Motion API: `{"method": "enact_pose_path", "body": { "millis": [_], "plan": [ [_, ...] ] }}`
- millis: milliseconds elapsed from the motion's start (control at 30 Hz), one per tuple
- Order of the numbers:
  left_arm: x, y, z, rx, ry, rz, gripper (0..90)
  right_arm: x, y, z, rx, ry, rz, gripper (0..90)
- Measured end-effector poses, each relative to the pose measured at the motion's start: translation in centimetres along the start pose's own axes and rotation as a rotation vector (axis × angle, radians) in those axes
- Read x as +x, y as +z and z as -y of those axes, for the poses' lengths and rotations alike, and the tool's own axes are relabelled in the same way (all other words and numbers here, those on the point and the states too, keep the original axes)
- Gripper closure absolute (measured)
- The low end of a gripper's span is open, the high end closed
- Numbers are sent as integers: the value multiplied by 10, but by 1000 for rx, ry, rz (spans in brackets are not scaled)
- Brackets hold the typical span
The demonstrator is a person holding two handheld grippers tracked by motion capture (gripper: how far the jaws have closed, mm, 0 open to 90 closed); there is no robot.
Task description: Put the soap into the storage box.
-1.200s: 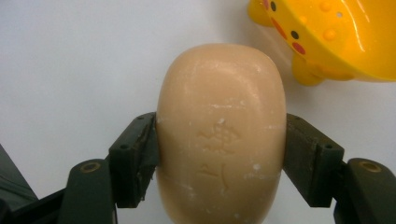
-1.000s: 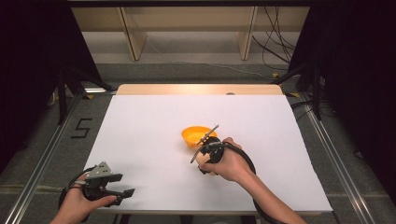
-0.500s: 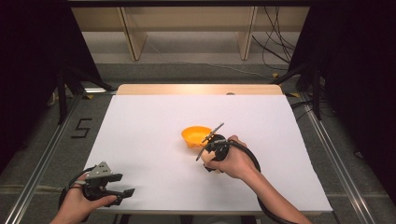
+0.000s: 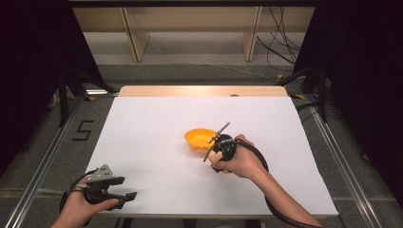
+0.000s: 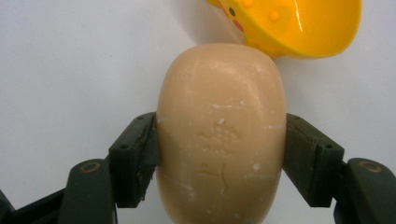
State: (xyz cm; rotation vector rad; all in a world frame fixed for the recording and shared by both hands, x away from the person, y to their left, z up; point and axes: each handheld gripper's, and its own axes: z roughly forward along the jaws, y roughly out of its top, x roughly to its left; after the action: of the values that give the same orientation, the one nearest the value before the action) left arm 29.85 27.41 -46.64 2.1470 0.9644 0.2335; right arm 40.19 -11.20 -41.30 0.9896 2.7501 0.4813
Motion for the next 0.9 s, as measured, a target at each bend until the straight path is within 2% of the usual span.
{"method": "enact_pose_path", "body": {
  "millis": [200, 667, 900],
  "plan": [
    [0, 0, 0, -2, 0, 0, 221, -4, -3, 0, -1, 6, -9, 335],
    [0, 0, 0, -7, -3, -2, 222, -14, -11, -3, -4, 20, 12, 335],
    [0, 0, 0, -9, -6, -2, 222, -21, -15, -7, -9, -3, 23, 335]
  ]
}}
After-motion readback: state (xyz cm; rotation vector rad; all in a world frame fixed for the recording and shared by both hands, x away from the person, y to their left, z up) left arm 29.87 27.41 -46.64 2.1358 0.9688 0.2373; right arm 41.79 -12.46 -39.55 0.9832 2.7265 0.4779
